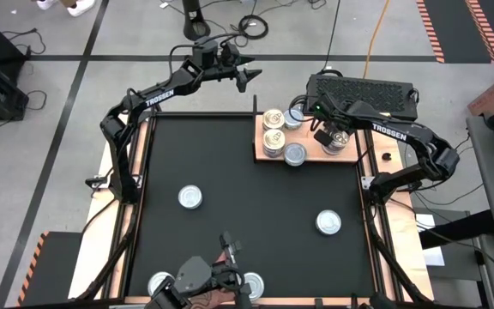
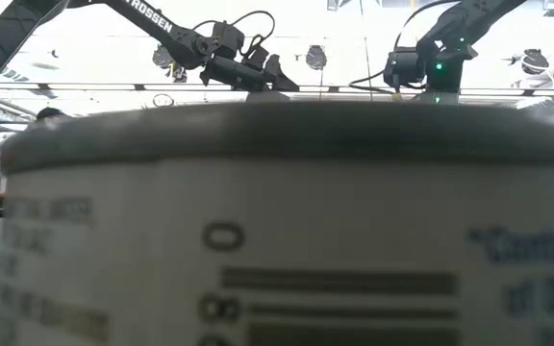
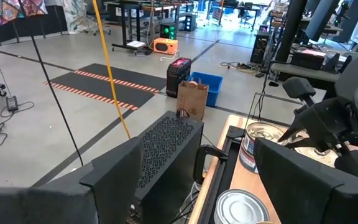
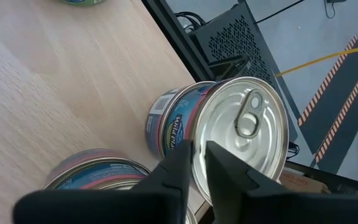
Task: Stack canned seafood by type on shelf
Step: Stack the blue pink tuna can on top of the other blue pink tuna can on the shelf
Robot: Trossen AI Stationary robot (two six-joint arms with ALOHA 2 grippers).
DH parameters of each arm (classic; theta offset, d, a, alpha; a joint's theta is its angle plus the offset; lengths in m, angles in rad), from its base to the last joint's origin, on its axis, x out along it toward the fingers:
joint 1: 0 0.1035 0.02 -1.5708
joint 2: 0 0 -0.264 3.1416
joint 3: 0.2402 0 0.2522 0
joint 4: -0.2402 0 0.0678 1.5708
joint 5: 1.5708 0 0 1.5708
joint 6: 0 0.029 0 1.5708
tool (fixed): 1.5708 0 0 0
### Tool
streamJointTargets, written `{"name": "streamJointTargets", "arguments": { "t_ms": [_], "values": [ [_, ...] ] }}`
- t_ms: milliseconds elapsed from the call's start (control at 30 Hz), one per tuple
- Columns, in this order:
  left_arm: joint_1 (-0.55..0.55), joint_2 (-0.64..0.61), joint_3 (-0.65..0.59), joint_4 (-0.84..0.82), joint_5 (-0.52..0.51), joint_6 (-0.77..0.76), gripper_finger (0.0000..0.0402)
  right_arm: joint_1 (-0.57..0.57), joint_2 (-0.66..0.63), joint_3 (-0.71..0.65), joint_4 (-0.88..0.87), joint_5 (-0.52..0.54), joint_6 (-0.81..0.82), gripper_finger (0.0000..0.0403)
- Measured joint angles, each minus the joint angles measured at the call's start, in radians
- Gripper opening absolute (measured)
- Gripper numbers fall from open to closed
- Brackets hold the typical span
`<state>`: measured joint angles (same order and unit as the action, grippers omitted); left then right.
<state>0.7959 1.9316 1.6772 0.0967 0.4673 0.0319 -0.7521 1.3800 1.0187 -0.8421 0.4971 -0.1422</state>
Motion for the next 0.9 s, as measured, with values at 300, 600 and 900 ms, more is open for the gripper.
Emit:
{"name": "streamJointTargets", "arguments": {
  "t_ms": [300,600,900],
  "values": [
    [0.0,0.0,0.0,0.0,0.0,0.0,0.0306,0.001,-0.001,0.045,-0.063,0.0,0.006,0.0118],
    [0.0,0.0,0.0,0.001,0.0,0.0,0.0306,0.001,-0.002,0.274,-0.204,-0.225,0.094,0.0152],
    [-0.001,0.0,0.0,0.0,0.005,-0.007,0.0306,0.078,-0.002,0.212,-0.249,-0.548,0.272,0.0141]
  ]
}}
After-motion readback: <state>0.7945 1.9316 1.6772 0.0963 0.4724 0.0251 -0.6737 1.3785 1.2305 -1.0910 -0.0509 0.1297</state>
